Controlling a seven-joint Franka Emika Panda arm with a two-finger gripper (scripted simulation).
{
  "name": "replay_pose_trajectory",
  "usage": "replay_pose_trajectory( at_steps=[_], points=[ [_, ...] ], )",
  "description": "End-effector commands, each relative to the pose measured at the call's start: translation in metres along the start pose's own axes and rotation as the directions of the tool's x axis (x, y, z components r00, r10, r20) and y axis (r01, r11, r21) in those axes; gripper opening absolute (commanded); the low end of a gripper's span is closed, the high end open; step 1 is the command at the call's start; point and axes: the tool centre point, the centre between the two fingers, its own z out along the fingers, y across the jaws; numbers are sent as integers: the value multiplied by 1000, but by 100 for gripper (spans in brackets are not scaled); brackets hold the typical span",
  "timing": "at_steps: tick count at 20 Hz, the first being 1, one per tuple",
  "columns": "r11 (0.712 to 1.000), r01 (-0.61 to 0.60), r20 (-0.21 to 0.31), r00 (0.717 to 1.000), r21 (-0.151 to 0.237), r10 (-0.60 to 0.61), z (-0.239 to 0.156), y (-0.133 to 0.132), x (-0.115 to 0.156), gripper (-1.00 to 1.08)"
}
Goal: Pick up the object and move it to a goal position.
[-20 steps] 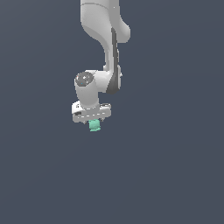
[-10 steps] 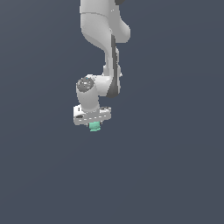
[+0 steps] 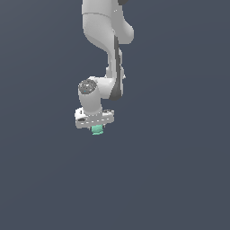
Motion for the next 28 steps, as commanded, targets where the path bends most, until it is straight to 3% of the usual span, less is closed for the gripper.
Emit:
replay_pose_trajectory(
  at_steps=[1,13,28],
  points=[
    [1000,0,0,1000,0,0,-1,0,0,-100],
    [1000,0,0,1000,0,0,-55,21,-7,-100],
    [1000,1,-1,1000,2,-1,-208,78,-26,-100]
  ],
)
